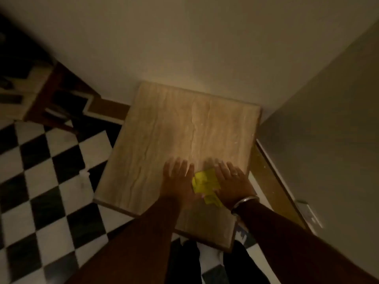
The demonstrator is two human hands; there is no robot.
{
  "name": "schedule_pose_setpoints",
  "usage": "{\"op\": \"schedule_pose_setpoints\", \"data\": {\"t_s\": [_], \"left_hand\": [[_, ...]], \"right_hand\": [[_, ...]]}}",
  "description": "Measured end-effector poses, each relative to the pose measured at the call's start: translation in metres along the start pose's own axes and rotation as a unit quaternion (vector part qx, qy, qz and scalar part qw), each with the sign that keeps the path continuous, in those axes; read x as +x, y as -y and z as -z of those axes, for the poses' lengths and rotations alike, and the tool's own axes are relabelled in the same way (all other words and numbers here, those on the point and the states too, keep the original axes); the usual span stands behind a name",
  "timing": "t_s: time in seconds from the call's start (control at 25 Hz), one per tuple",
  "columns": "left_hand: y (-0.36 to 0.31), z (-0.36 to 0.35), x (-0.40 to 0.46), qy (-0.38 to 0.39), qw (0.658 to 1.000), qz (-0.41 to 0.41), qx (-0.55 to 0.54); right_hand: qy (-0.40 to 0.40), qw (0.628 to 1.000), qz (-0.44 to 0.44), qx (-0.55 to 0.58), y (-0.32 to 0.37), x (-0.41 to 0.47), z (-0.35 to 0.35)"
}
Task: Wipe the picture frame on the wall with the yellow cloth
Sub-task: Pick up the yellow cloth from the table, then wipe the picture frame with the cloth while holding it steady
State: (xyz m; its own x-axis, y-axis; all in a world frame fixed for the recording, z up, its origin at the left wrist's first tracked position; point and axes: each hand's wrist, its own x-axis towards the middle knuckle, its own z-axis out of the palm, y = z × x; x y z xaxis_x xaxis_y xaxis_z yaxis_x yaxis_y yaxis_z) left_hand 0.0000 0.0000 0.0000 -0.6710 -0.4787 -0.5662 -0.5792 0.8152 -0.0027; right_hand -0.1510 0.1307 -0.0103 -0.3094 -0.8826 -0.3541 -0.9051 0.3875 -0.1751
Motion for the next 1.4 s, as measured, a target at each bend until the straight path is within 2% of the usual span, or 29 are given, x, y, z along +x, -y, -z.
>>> {"op": "schedule_pose_setpoints", "data": {"t_s": [0.04,0.12,0.2,0.24,0.36,0.44,0.48,0.52,0.56,0.6,0.68,0.84,0.92,1.04,1.12,1.2,1.4], "left_hand": [[-0.003,-0.021,0.017,-0.01,1.0,0.01,-0.018],[-0.005,-0.059,0.046,-0.078,0.993,0.046,-0.072],[-0.012,-0.08,0.066,-0.093,0.992,0.06,-0.054],[-0.016,-0.091,0.071,-0.081,0.994,0.059,-0.04],[-0.024,-0.112,0.074,-0.132,0.991,0.023,-0.019],[-0.028,-0.103,0.071,-0.13,0.986,-0.008,-0.105],[-0.029,-0.09,0.066,-0.097,0.979,-0.019,-0.176],[-0.028,-0.067,0.059,-0.031,0.968,-0.035,-0.245],[-0.027,-0.047,0.054,0.017,0.957,-0.055,-0.286],[-0.026,-0.021,0.049,0.029,0.951,-0.085,-0.297],[-0.026,0.043,0.039,0.011,0.945,-0.135,-0.297],[-0.052,0.202,0.023,-0.102,0.93,-0.241,-0.258],[-0.084,0.301,0.004,-0.176,0.897,-0.323,-0.244],[-0.145,0.443,-0.054,-0.278,0.826,-0.432,-0.234],[-0.194,0.536,-0.121,-0.345,0.765,-0.504,-0.201],[-0.242,0.609,-0.192,-0.395,0.707,-0.561,-0.173],[-0.354,0.736,-0.359,-0.486,0.588,-0.624,-0.17]], "right_hand": [[0.006,1.0,0.019,0.001,0.0,0.017,-0.027],[-0.007,0.998,0.056,0.012,-0.003,0.045,-0.067],[-0.002,0.998,0.055,-0.002,-0.007,0.064,-0.087],[0.007,0.998,0.062,-0.01,-0.009,0.07,-0.097],[0.011,0.997,0.069,-0.013,-0.01,0.071,-0.103],[0.01,0.998,0.058,0.036,-0.009,0.06,-0.095],[0.029,0.996,0.053,0.068,-0.009,0.053,-0.084],[0.062,0.992,0.045,0.101,-0.011,0.046,-0.065],[0.106,0.984,0.028,0.139,-0.014,0.041,-0.046],[0.127,0.977,0.004,0.172,-0.019,0.036,-0.023],[0.122,0.972,-0.039,0.198,-0.029,0.023,0.037],[-0.021,0.981,-0.104,0.165,-0.05,-0.024,0.192],[-0.124,0.972,-0.144,0.141,-0.063,-0.067,0.287],[-0.264,0.938,-0.199,0.101,-0.079,-0.152,0.423],[-0.362,0.902,-0.229,0.057,-0.087,-0.23,0.514],[-0.437,0.862,-0.257,0.014,-0.09,-0.313,0.588],[-0.546,0.776,-0.302,-0.089,-0.084,-0.507,0.722]]}}
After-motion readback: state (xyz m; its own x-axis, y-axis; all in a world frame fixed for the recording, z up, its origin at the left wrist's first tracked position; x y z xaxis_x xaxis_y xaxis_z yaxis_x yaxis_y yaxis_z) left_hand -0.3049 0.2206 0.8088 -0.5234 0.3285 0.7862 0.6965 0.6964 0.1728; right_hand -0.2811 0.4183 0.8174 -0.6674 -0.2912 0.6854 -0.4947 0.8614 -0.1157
